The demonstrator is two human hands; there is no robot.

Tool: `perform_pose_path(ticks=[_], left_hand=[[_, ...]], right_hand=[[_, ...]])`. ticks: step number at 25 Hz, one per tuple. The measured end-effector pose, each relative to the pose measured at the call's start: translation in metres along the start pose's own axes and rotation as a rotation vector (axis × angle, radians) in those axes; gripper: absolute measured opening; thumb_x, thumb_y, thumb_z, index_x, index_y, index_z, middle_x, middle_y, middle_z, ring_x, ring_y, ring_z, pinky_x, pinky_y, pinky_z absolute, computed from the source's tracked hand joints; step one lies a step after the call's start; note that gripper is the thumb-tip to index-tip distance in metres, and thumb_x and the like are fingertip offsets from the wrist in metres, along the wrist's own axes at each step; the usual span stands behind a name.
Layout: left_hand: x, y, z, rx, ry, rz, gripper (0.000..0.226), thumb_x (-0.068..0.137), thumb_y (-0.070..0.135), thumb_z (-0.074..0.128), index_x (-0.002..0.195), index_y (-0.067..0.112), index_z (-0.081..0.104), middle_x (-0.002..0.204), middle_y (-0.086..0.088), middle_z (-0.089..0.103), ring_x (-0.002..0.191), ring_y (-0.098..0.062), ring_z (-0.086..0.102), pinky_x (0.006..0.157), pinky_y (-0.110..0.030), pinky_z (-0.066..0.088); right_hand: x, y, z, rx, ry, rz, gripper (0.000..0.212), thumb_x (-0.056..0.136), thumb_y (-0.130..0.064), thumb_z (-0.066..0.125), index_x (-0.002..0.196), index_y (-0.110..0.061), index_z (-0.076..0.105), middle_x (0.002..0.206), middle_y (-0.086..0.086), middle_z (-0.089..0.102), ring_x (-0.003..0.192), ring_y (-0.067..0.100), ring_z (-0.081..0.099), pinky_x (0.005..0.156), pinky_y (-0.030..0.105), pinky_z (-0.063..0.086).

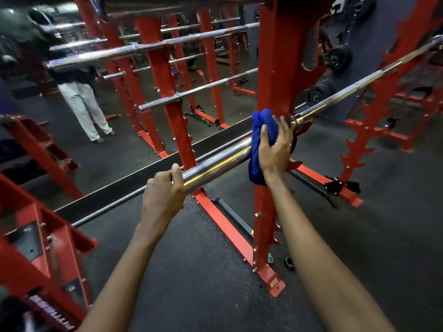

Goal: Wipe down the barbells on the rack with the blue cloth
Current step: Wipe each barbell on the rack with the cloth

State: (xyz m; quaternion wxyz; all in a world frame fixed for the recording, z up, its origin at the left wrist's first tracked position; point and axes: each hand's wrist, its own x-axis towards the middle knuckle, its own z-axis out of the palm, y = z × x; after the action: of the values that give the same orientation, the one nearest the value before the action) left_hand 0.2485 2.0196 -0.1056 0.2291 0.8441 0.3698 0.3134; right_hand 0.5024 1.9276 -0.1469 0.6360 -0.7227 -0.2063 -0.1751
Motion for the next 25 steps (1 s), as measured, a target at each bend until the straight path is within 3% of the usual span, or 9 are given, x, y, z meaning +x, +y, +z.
perform_pose_path(ticks=[2, 4, 5, 7, 10, 12, 17, 21, 25], left_hand=[[0.013, -0.001, -0.008, -0.286, -0.302, -0.33, 0.057, 0.108, 0.041, 0.03, 0.098, 0.0, 0.068, 0.061, -0.014, 0.069, 0.049, -0.028, 0.066, 0.046, -0.031, 0.05], [0.02, -0.005, -0.013, -0.427, -0.482, -0.489, 0.064, 0.107, 0.05, 0.025, 0.11, 0.003, 0.069, 0.069, -0.017, 0.071, 0.056, -0.031, 0.068, 0.05, -0.03, 0.051], [0.017, -0.005, -0.012, -0.429, -0.449, -0.459, 0.068, 0.106, 0.055, 0.023, 0.111, 0.006, 0.07, 0.076, -0.017, 0.074, 0.063, -0.031, 0.072, 0.057, -0.033, 0.054], [0.0, -0.013, 0.001, -0.297, -0.154, -0.2, 0.063, 0.106, 0.058, 0.022, 0.116, 0.017, 0.069, 0.102, -0.009, 0.074, 0.086, -0.022, 0.073, 0.077, -0.035, 0.056], [-0.04, -0.024, 0.017, -0.191, 0.157, 0.221, 0.036, 0.109, 0.037, 0.033, 0.131, 0.018, 0.055, 0.121, 0.006, 0.06, 0.106, 0.003, 0.057, 0.087, -0.007, 0.04], [-0.045, -0.026, 0.023, -0.212, 0.15, 0.225, 0.033, 0.109, 0.032, 0.034, 0.129, 0.014, 0.052, 0.117, 0.005, 0.058, 0.103, 0.005, 0.055, 0.082, -0.003, 0.037], [-0.035, -0.028, 0.029, -0.218, 0.215, 0.218, 0.038, 0.108, 0.042, 0.029, 0.118, 0.013, 0.052, 0.097, 0.003, 0.056, 0.083, -0.003, 0.055, 0.071, -0.015, 0.041], [-0.039, -0.027, 0.027, -0.242, 0.178, 0.196, 0.032, 0.109, 0.039, 0.029, 0.12, 0.017, 0.05, 0.09, 0.009, 0.051, 0.077, -0.004, 0.051, 0.069, -0.013, 0.04], [-0.04, -0.023, 0.019, -0.288, 0.087, 0.152, 0.033, 0.108, 0.042, 0.027, 0.124, 0.023, 0.049, 0.105, 0.011, 0.058, 0.094, -0.006, 0.059, 0.078, -0.009, 0.042]], right_hand=[[-0.013, -0.003, 0.002, -0.122, -0.066, -0.18, 0.054, 0.1, -0.05, 0.049, 0.14, -0.016, 0.06, 0.151, 0.003, 0.054, 0.15, 0.026, 0.036, 0.126, 0.043, 0.025], [-0.003, 0.0, -0.005, -0.219, -0.103, -0.355, 0.05, 0.099, -0.047, 0.051, 0.134, -0.014, 0.065, 0.141, 0.004, 0.063, 0.143, 0.027, 0.047, 0.122, 0.044, 0.03], [0.006, 0.005, -0.009, -0.236, -0.092, -0.387, 0.049, 0.099, -0.046, 0.052, 0.131, -0.012, 0.067, 0.137, 0.006, 0.066, 0.138, 0.028, 0.052, 0.12, 0.045, 0.034], [0.024, 0.016, -0.014, -0.213, -0.033, -0.339, 0.047, 0.099, -0.044, 0.053, 0.128, -0.01, 0.068, 0.133, 0.009, 0.068, 0.135, 0.031, 0.055, 0.118, 0.045, 0.036], [0.015, 0.011, -0.007, -0.159, 0.01, -0.221, 0.046, 0.099, -0.041, 0.054, 0.129, -0.009, 0.067, 0.135, 0.01, 0.067, 0.139, 0.033, 0.05, 0.12, 0.046, 0.032], [-0.021, -0.012, 0.002, -0.162, -0.033, -0.268, 0.044, 0.097, -0.042, 0.053, 0.13, -0.015, 0.065, 0.136, 0.005, 0.066, 0.141, 0.03, 0.048, 0.12, 0.051, 0.03], [-0.074, -0.031, 0.004, -0.123, -0.244, -0.777, 0.045, 0.097, -0.047, 0.051, 0.126, -0.019, 0.07, 0.13, -0.002, 0.069, 0.13, 0.025, 0.057, 0.116, 0.047, 0.034], [0.015, 0.011, -0.011, -0.175, -0.086, -0.53, 0.036, 0.096, -0.041, 0.053, 0.113, -0.015, 0.071, 0.111, 0.005, 0.072, 0.111, 0.03, 0.065, 0.102, 0.053, 0.045], [0.034, 0.026, -0.007, -0.183, -0.002, -0.347, 0.038, 0.098, -0.043, 0.054, 0.115, -0.013, 0.069, 0.119, 0.006, 0.072, 0.128, 0.029, 0.057, 0.114, 0.051, 0.038]])
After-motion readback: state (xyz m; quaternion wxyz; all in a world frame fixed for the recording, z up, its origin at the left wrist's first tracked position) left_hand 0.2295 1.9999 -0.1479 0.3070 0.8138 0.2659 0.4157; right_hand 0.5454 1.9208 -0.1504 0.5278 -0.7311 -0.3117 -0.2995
